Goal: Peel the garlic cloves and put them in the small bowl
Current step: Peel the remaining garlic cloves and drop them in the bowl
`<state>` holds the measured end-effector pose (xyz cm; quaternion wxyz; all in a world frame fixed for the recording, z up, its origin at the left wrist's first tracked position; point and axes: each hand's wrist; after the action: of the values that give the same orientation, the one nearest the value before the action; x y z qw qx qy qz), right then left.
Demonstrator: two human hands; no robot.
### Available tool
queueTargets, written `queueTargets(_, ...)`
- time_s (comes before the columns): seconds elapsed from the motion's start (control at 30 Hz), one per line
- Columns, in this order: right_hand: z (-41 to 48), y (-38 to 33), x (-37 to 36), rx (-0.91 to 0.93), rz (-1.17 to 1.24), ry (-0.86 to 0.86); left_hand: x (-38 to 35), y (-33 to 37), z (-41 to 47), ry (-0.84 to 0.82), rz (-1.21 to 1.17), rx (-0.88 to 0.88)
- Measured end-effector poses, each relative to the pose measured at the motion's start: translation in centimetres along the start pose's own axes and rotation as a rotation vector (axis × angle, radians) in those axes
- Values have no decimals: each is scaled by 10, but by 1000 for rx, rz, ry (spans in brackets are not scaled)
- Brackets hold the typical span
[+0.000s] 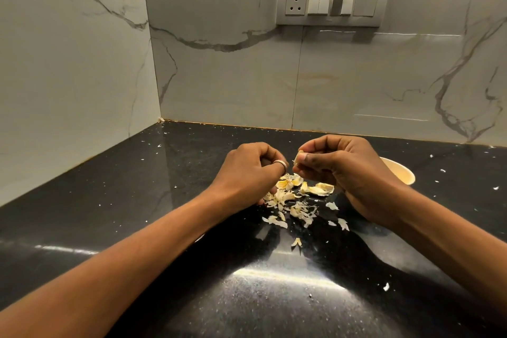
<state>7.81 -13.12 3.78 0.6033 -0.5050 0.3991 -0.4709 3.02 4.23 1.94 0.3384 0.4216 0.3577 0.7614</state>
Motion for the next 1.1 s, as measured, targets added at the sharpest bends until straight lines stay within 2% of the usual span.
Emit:
queueTargets(0.33, -4, -3, -1, 70, -100, -29, 0, 0, -1, -15, -67, -63)
queueTargets(0.6, -7, 0, -3, 83, -127, -50, 1, -1, 0, 22, 19, -99)
queueTargets(1.1, -8, 3, -4, 61, -135, -53, 4, 4, -4, -7, 3, -13)
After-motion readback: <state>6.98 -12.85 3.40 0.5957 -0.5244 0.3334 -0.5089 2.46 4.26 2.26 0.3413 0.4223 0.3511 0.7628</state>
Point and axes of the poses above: each hand's wrist, its own z-axis towards the middle knuckle, its own x-axis out of the back of the hand, y = z × x, and after that the axes turned 8 degrees about y, right-handed
